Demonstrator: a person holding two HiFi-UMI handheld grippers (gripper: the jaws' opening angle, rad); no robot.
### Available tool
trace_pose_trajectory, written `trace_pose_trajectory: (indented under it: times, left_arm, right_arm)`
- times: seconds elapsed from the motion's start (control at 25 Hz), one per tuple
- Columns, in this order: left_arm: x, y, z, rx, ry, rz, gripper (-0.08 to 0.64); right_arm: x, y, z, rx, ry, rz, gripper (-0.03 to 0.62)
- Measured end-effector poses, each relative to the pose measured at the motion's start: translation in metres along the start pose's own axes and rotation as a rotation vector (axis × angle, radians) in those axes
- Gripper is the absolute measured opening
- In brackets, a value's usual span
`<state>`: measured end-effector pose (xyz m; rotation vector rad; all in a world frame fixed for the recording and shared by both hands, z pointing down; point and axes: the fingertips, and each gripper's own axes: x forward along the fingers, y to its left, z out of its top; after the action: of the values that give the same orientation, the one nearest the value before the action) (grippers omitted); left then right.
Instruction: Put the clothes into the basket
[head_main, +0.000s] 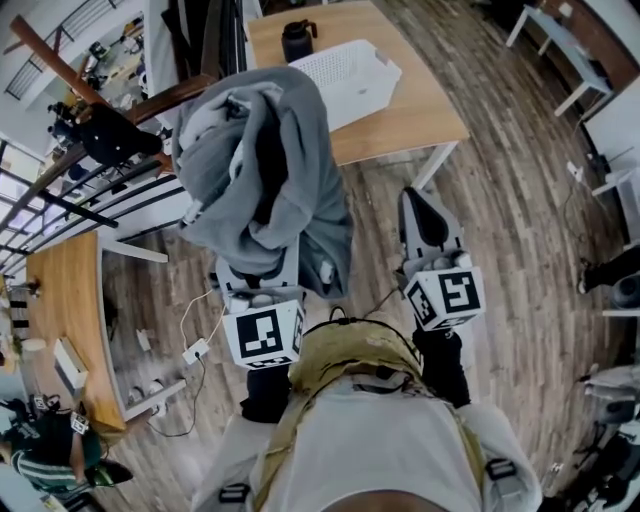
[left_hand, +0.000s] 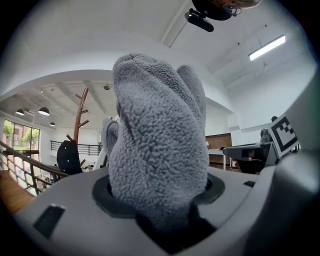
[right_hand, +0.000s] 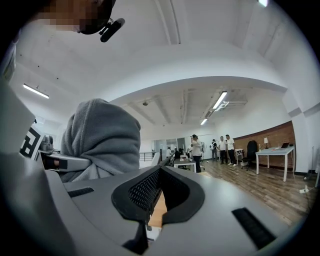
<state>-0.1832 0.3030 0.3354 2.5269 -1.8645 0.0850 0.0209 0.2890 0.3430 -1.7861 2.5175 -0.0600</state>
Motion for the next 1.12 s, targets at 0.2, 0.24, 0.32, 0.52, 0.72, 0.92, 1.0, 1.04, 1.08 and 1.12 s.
trace_pose_trajectory:
  times: [0.2,0.24,0.32,0.52,0.72,0.92,1.0,1.04,1.08,1.12]
  left_arm:
    - [0.006,0.012,-0.007,-0.007,0.017,-0.019,0.284]
    - [0.008,0.014,-0.010,-0.015,0.020,-0.019,0.284]
    - [0.012,0.018,-0.013,-0.029,0.022,-0.017,0.284]
    - [0.022,0.025,-0.018,-0.025,0.042,-0.005,0.284]
    - [0.042,0.031,-0.022,-0.020,0.041,0.019,0.284]
    - [0.082,0.034,-0.026,-0.010,0.045,0.055,0.285]
    - [0.105,0.034,-0.027,-0.004,0.044,0.067,0.284]
    - [0.117,0.035,-0.028,-0.001,0.042,0.072,0.284]
    - [0.130,0.035,-0.028,-0.002,0.039,0.076,0.284]
    - [0.144,0.035,-0.027,-0.004,0.036,0.080,0.284]
  right_arm:
    - [0.003,0.000,-0.010,-0.004,0.025,-0.033,0.021]
    - [0.003,-0.001,-0.012,-0.002,0.033,-0.038,0.021]
    - [0.005,-0.003,-0.017,0.004,0.045,-0.042,0.021]
    - [0.018,-0.007,-0.024,0.007,0.056,-0.035,0.021]
    - [0.042,-0.020,-0.031,0.013,0.052,-0.015,0.021]
    - [0.088,-0.049,-0.038,0.028,0.041,0.010,0.021]
    - [0.110,-0.064,-0.039,0.035,0.038,0.018,0.021]
    - [0.121,-0.071,-0.039,0.036,0.036,0.024,0.021]
    - [0.132,-0.079,-0.037,0.036,0.033,0.030,0.021]
    - [0.144,-0.088,-0.036,0.036,0.030,0.036,0.021]
